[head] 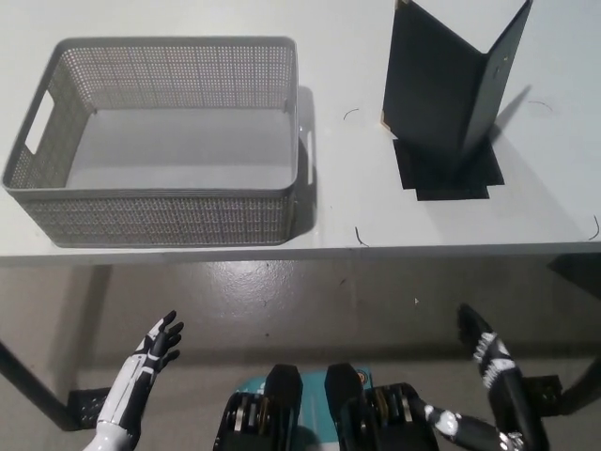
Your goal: A notebook is kept standing on the table on the right hand side and a container is kept on the left hand side and the robot uses its right hand to grab the notebook and places it in the container
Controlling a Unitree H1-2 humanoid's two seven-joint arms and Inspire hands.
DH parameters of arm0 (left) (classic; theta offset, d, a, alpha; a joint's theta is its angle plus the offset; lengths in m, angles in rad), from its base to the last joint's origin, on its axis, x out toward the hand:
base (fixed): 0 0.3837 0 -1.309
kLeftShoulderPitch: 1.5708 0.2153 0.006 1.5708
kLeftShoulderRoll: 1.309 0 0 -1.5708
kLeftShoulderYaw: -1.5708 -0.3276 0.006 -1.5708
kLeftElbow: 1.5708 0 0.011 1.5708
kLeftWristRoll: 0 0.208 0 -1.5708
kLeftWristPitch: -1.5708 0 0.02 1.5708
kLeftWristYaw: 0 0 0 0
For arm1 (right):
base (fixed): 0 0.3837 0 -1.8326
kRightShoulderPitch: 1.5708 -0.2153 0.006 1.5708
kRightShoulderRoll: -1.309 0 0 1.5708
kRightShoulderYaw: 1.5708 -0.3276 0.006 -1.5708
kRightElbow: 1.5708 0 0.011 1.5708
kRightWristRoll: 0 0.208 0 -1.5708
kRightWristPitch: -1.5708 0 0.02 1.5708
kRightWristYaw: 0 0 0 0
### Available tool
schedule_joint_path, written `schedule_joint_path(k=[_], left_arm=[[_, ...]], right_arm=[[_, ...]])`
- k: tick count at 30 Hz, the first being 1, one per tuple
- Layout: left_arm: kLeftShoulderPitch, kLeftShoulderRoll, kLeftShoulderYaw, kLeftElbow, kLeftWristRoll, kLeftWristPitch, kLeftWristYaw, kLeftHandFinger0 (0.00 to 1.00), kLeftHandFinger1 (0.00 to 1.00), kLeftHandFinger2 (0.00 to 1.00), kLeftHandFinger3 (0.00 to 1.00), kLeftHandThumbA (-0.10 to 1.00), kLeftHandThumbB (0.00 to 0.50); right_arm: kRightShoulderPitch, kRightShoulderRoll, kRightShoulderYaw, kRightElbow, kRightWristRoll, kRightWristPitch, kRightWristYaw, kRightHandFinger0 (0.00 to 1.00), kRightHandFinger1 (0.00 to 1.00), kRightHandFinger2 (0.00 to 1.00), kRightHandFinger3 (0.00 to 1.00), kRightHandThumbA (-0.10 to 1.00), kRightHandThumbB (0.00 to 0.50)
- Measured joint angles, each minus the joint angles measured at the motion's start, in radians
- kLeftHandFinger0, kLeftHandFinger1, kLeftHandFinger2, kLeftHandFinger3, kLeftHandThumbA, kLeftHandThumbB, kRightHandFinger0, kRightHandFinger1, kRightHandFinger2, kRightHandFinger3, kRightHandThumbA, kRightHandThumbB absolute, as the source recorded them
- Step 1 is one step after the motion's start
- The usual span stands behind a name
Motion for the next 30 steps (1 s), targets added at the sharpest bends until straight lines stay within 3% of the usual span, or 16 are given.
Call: schedule_joint_path(k=[2,5,7,9,14,16,17,21,23,27,29,30], left_arm=[[0.000,0.000,0.000,0.000,0.000,-0.001,-0.004,1.00,1.00,1.00,1.00,1.00,0.140],[0.003,0.000,0.000,0.000,0.001,-0.006,-0.004,1.00,1.00,1.00,1.00,1.00,0.146],[0.007,0.000,-0.001,0.000,0.006,-0.008,-0.004,1.00,1.00,1.00,1.00,1.00,0.153],[0.010,0.000,-0.001,0.000,0.008,-0.009,-0.004,1.00,1.00,1.00,1.00,1.00,0.132],[0.013,0.000,0.000,0.000,0.006,-0.010,-0.005,1.00,1.00,1.00,1.00,1.00,0.125],[0.013,0.000,0.000,0.000,0.004,-0.010,-0.007,1.00,1.00,1.00,1.00,1.00,0.143],[0.013,-0.001,0.000,0.000,0.003,-0.010,-0.007,1.00,1.00,1.00,1.00,1.00,0.152],[0.017,-0.002,0.001,0.000,0.004,-0.010,-0.006,1.00,1.00,1.00,1.00,1.00,0.128],[0.021,-0.006,0.002,0.001,0.004,-0.011,-0.006,1.00,1.00,1.00,1.00,1.00,0.136],[0.027,-0.015,0.002,0.001,0.003,-0.012,-0.007,1.00,1.00,1.00,1.00,1.00,0.146],[0.027,-0.016,0.002,0.001,0.003,-0.012,-0.006,1.00,1.00,1.00,1.00,1.00,0.148],[0.028,-0.016,0.002,0.001,0.003,-0.012,-0.007,1.00,1.00,1.00,1.00,1.00,0.149]], right_arm=[[0.025,0.011,-0.011,-0.097,-0.028,-0.022,-0.018,1.00,1.00,1.00,1.00,0.99,0.284],[0.006,0.032,-0.042,-0.202,-0.055,-0.041,-0.039,1.00,1.00,1.00,1.00,1.00,0.290],[-0.041,0.045,-0.065,-0.238,-0.073,-0.041,-0.054,1.00,1.00,1.00,1.00,1.00,0.324],[-0.099,0.050,-0.086,-0.245,-0.086,-0.038,-0.065,1.00,1.00,1.00,1.00,1.00,0.348],[-0.250,0.052,-0.138,-0.231,-0.096,-0.001,-0.090,1.00,1.00,1.00,1.00,1.00,0.327],[-0.333,0.048,-0.162,-0.185,-0.092,0.017,-0.102,1.00,1.00,1.00,1.00,1.00,0.367],[-0.362,0.045,-0.172,-0.164,-0.092,0.025,-0.106,1.00,1.00,1.00,1.00,1.00,0.362],[-0.503,0.023,-0.217,-0.023,-0.091,0.075,-0.128,1.00,1.00,1.00,1.00,1.00,0.408],[-0.571,0.009,-0.234,0.066,-0.088,0.099,-0.138,1.00,1.00,1.00,1.00,1.00,0.390],[-0.681,-0.018,-0.259,0.247,-0.083,0.135,-0.157,1.00,1.00,1.00,1.00,1.00,0.402],[-0.714,-0.026,-0.264,0.309,-0.081,0.140,-0.165,1.00,1.00,1.00,1.00,1.00,0.433],[-0.744,-0.030,-0.270,0.358,-0.078,0.147,-0.173,1.00,1.00,1.00,1.00,1.00,0.422]])
